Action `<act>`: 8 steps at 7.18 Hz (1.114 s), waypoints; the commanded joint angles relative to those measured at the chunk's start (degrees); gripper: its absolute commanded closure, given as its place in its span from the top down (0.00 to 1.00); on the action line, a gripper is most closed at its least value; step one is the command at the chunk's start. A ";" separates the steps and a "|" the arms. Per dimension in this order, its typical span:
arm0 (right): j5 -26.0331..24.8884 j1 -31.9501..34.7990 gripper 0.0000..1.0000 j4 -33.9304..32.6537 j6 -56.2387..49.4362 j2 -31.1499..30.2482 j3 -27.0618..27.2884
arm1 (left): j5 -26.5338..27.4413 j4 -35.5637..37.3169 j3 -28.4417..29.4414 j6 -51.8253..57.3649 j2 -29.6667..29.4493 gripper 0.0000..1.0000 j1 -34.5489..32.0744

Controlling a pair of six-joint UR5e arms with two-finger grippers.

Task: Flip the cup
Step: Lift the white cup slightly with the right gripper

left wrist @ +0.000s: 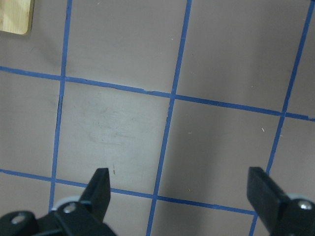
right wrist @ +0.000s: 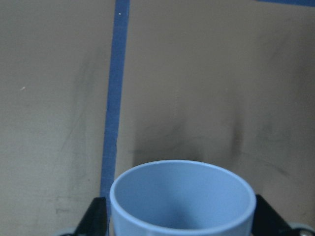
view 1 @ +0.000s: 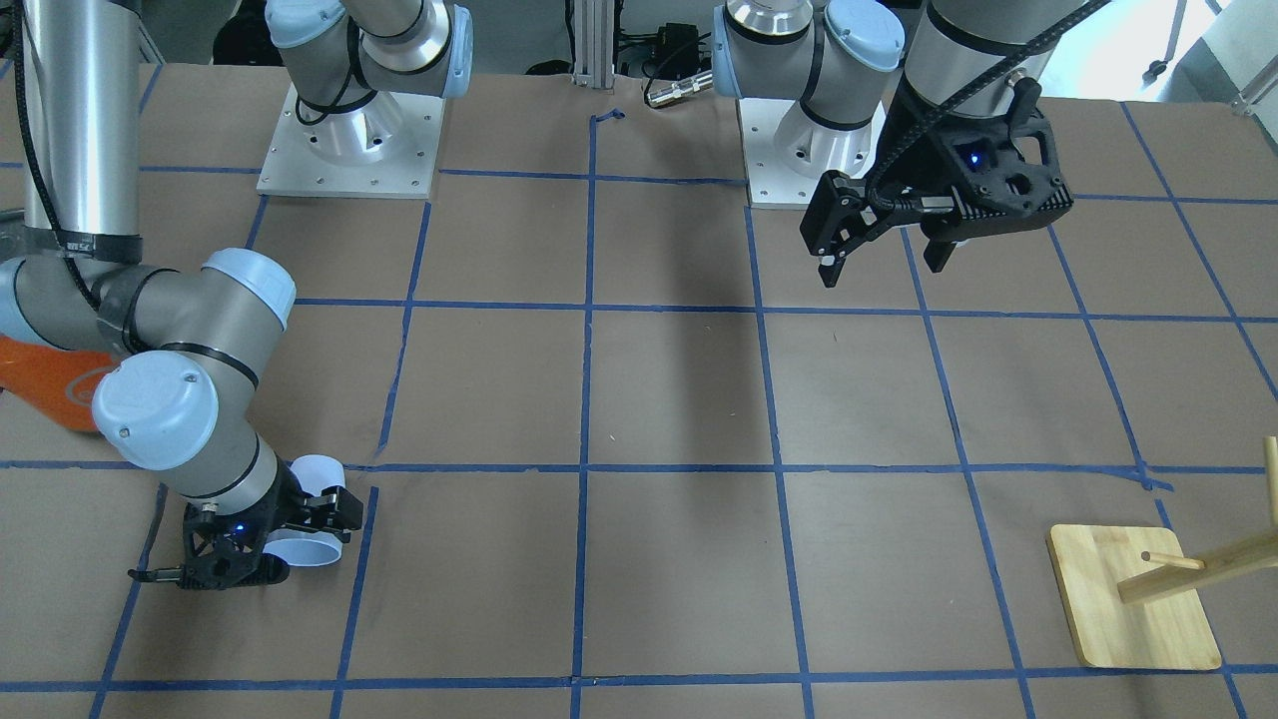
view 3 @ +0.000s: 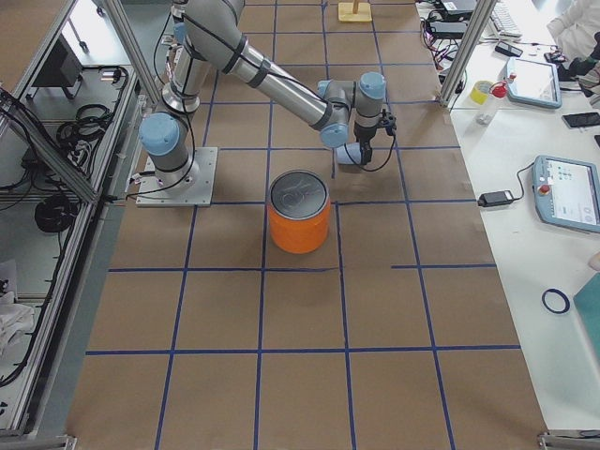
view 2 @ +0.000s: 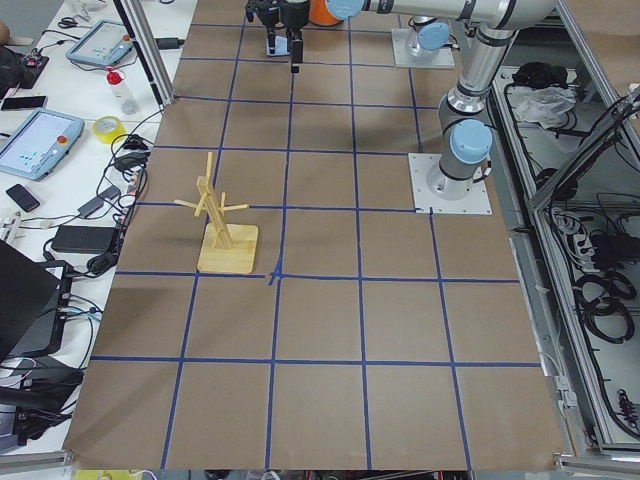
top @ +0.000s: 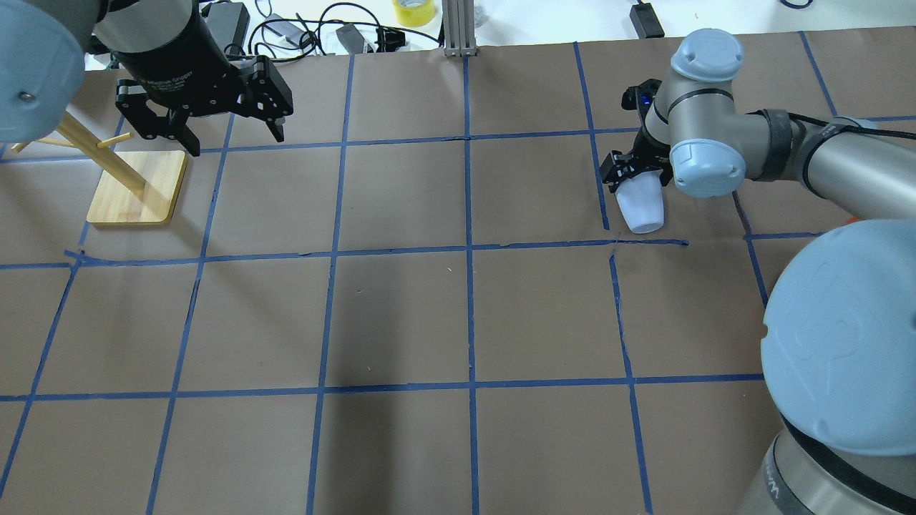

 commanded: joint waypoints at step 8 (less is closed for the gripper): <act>0.95 -0.86 0.90 0.39 12.15 0.52 0.22 | 0.00 0.00 0.02 0.00 -0.03 1.00 0.00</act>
